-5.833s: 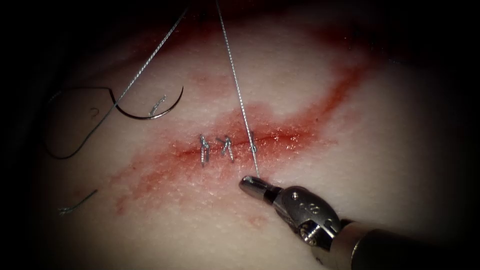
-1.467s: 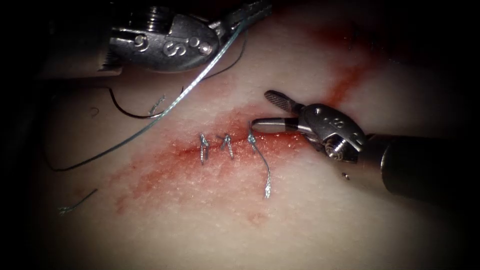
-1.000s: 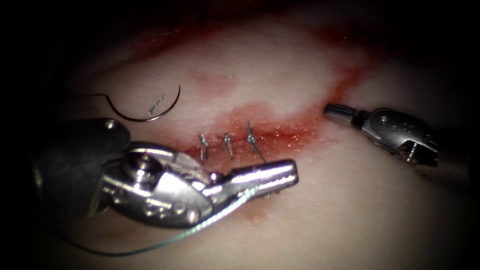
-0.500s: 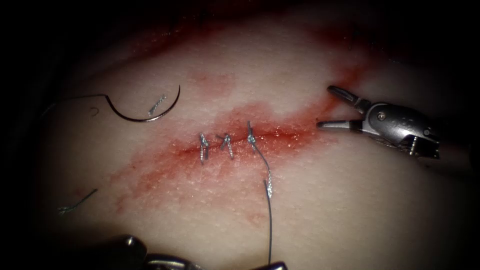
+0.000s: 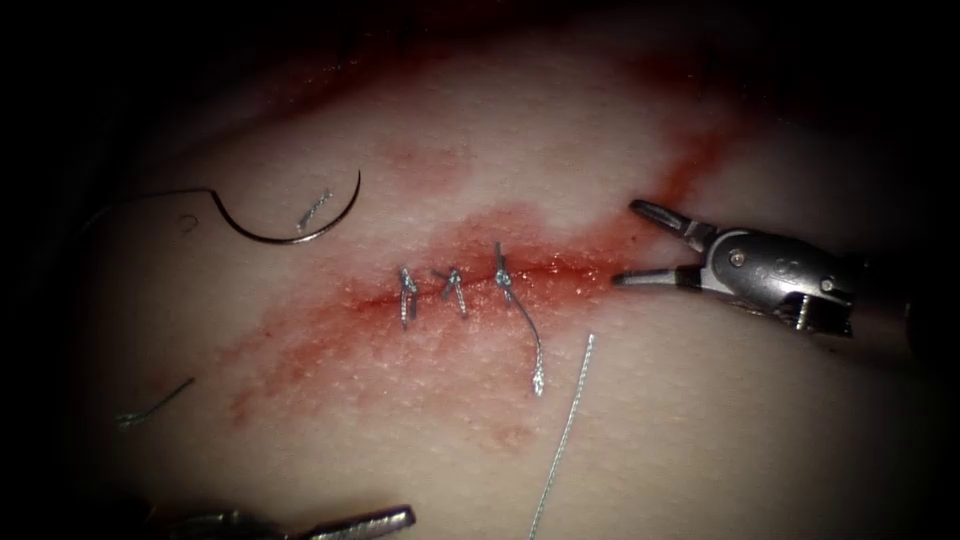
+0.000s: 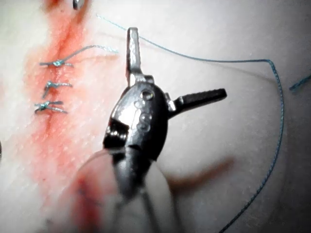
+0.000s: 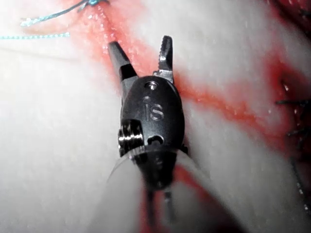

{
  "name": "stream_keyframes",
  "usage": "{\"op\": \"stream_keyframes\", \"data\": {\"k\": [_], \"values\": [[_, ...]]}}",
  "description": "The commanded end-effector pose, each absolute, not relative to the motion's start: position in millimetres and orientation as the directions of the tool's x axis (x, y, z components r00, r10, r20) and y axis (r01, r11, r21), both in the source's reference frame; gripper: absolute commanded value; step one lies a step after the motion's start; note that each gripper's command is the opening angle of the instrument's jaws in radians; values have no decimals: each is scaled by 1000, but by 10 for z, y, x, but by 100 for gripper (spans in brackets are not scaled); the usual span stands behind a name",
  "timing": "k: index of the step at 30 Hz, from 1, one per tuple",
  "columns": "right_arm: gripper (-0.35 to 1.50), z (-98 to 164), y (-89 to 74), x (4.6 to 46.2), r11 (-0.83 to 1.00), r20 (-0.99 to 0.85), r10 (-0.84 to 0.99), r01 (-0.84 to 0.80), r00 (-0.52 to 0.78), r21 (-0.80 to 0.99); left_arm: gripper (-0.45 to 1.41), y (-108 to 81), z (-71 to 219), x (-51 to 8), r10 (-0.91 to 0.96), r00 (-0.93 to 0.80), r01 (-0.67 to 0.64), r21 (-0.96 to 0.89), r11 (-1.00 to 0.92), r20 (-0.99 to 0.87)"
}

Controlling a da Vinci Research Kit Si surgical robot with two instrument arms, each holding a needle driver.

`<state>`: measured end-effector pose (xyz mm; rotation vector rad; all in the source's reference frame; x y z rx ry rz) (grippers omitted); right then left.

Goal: Wound Closure

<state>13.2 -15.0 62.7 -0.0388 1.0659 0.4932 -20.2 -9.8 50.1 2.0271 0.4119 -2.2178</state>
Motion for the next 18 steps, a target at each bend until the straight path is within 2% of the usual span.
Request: {"op": "stream_keyframes", "data": {"k": [1, 4, 5, 8, 9, 10, 13, 14, 18], "values": [[106, 632, -151, 139, 891, -843, 372, -404, 388, 207, 140, -95, 509, -203, 107, -120, 243, -134, -961, -987], [106, 631, -151, 137, 891, -843, 372, -404, 388, 207, 136, -53, 520, -189, 110, -222, 122, -139, -983, -969], [106, 631, -151, 137, 891, -843, 372, -404, 388, 207, 136, -53, 520, -189, 110, -222, 122, -139, -983, -969], [106, 630, -150, 136, 893, -844, 367, -401, 391, 203, 123, -30, 537, -190, 76, -291, 47, -94, -994, -954], [98, 629, -149, 134, 898, -846, 358, -395, 395, 195, 120, -25, 543, -191, 65, -308, 32, -78, -996, -949], [98, 628, -147, 132, 902, -848, 349, -388, 398, 189, 116, -21, 550, -193, 57, -324, 16, -66, -998, -944], [100, 619, -137, 122, 916, -851, 307, -375, 427, 143, 111, -12, 576, -203, 20, -370, 12, -26, -1000, -929], [108, 610, -130, 115, 914, -844, 304, -386, 443, 127, 108, -10, 594, -211, -5, -396, 22, -4, -1000, -918], [116, 591, -121, 106, 904, -842, 303, -414, 446, 107, 104, -11, 618, -223, -60, -420, 31, 52, -998, -906]]}}
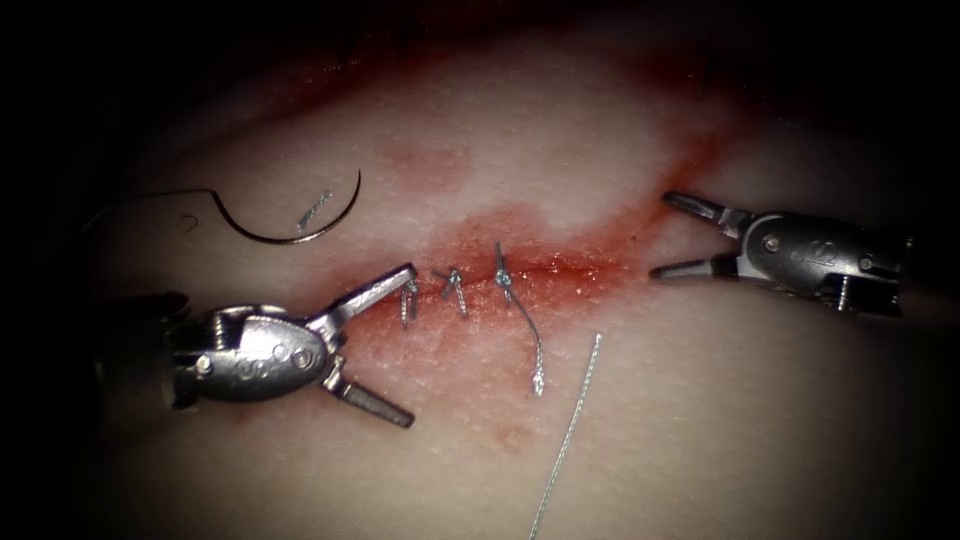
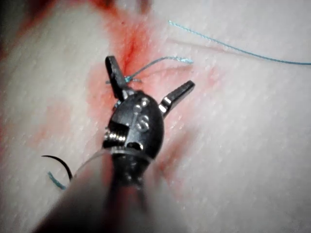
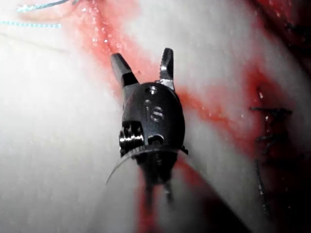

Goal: Wound Closure

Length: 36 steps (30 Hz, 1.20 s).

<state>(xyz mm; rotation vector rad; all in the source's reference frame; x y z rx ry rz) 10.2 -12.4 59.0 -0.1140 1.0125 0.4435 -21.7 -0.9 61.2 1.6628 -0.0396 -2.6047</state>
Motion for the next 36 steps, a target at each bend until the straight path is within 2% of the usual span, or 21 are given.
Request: {"op": "stream_keyframes", "data": {"k": [1, 3, 9, 19, 36], "values": [[118, 586, -119, 105, 903, -843, 298, -418, 447, 97, 103, -11, 625, -227, -93, -424, 39, 84, -996, -901], [121, 569, -115, 104, 903, -850, 280, -423, 447, 75, 99, -15, 642, -240, -224, -445, 88, 207, -974, -867], [121, 549, -113, 112, 906, -857, 250, -421, 452, 42, 93, -24, 654, -267, -424, -467, 172, 390, -905, -776], [125, 548, -115, 120, 909, -860, 244, -413, 448, 43, 89, -28, 655, -305, -609, -482, 261, 561, -786, -629], [130, 552, -118, 126, 908, -861, 242, -417, 448, 38, 93, -43, 687, -311, -667, -479, 374, 554, -744, -571]]}}
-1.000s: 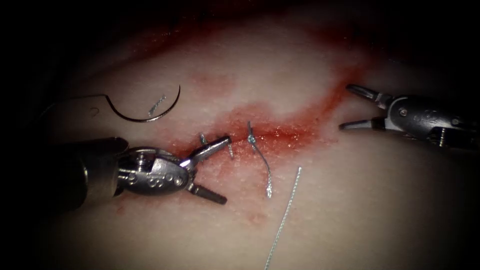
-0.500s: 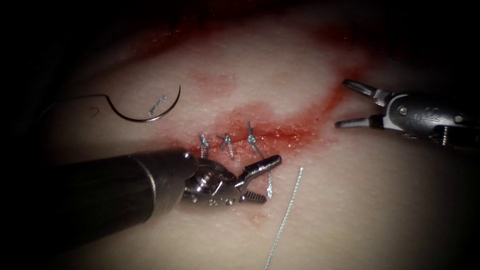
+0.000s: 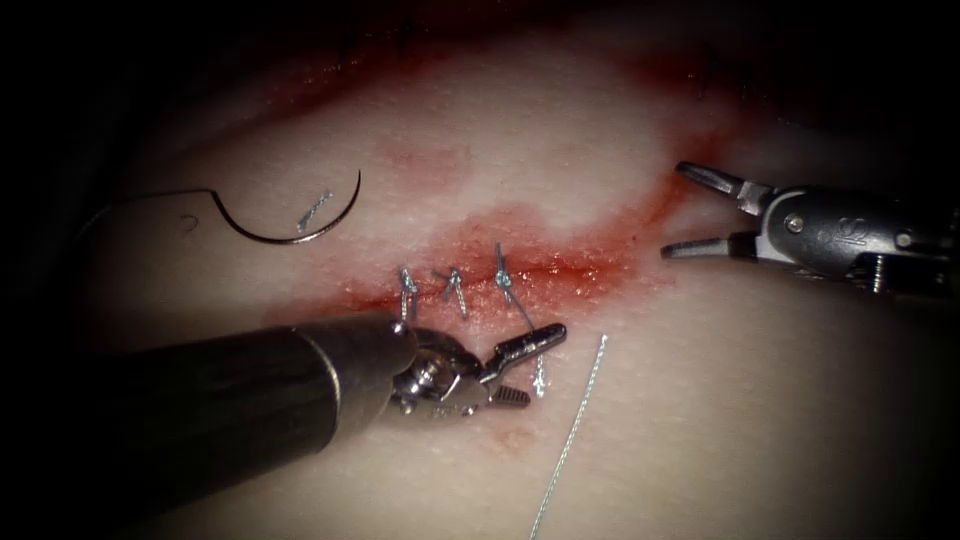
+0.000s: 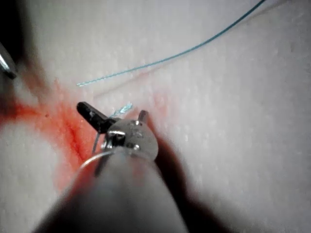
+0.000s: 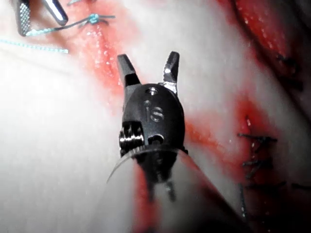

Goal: Wound Closure

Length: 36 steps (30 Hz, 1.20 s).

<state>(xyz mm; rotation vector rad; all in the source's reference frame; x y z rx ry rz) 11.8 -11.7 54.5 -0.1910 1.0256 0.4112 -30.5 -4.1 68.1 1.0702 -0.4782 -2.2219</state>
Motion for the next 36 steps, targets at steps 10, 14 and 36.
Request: {"op": "stream_keyframes", "data": {"k": [10, 14, 36], "values": [[130, 555, -119, 127, 908, -863, 237, -417, 445, 35, 84, -41, 686, -319, -668, -469, 374, 555, -743, -578], [130, 555, -119, 127, 908, -863, 237, -417, 446, 35, -16, -38, 687, -319, -681, -464, 389, 560, -732, -567], [108, 610, -149, 192, 979, -943, 66, -206, 327, -2, -45, -16, 658, -292, -664, -477, 378, 547, -747, -577]]}}
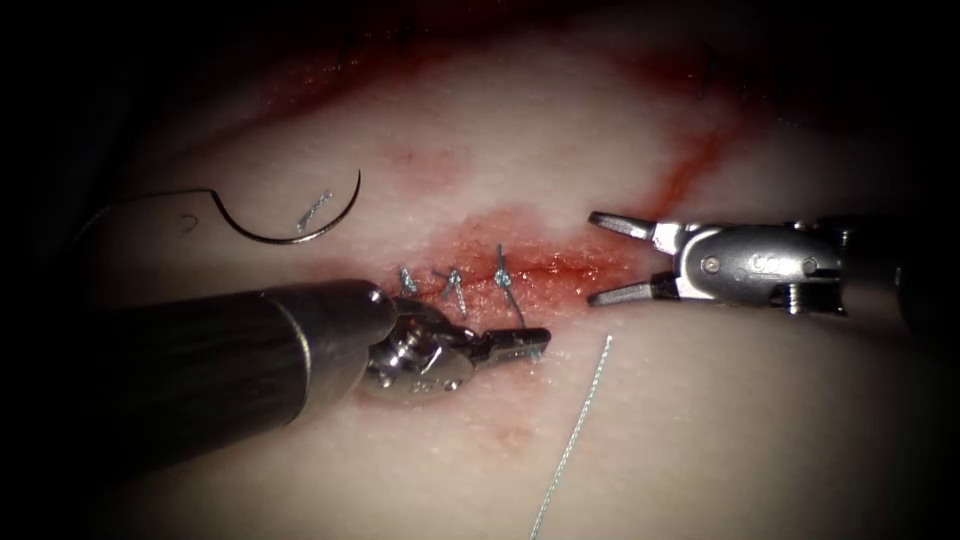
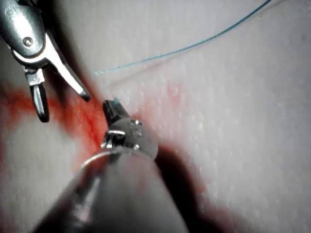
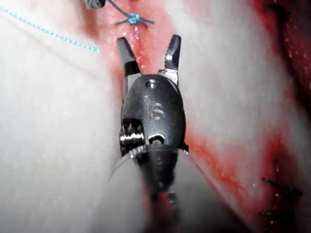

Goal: Wound Closure

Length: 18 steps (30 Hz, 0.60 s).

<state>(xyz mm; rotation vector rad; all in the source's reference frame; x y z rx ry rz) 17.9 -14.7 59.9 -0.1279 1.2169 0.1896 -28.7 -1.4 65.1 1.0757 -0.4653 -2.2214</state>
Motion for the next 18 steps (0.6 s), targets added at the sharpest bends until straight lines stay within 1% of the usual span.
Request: {"op": "stream_keyframes", "data": {"k": [1, 2, 6, 13, 14, 15, 16, 18], "values": [[108, 613, -151, 196, 981, -946, 57, -195, 318, -6, -45, -16, 656, -291, -663, -476, 378, 546, -748, -578], [108, 621, -155, 204, 986, -956, 29, -168, 291, -21, -45, -15, 653, -288, -656, -478, 375, 540, -753, -583], [108, 632, -163, 217, 990, -964, -22, -126, 266, -57, -45, -15, 650, -286, -649, -482, 371, 534, -760, -589], [108, 648, -172, 245, 988, -976, -88, -110, 199, -111, -45, -15, 649, -286, -629, -493, 359, 518, -776, -601], [106, 649, -172, 253, 986, -977, -112, -99, 180, -132, -45, -15, 649, -286, -620, -497, 353, 511, -784, -607], [106, 649, -172, 253, 986, -977, -112, -99, 180, -132, -45, -15, 649, -286, -620, -497, 353, 511, -784, -607], [100, 649, -172, 261, 986, -979, -123, -91, 163, -138, -45, -15, 649, -285, -616, -498, 348, 509, -787, -611], [98, 649, -172, 265, 986, -980, -131, -83, 150, -145, -45, -16, 649, -285, -616, -498, 348, 509, -787, -611]]}}
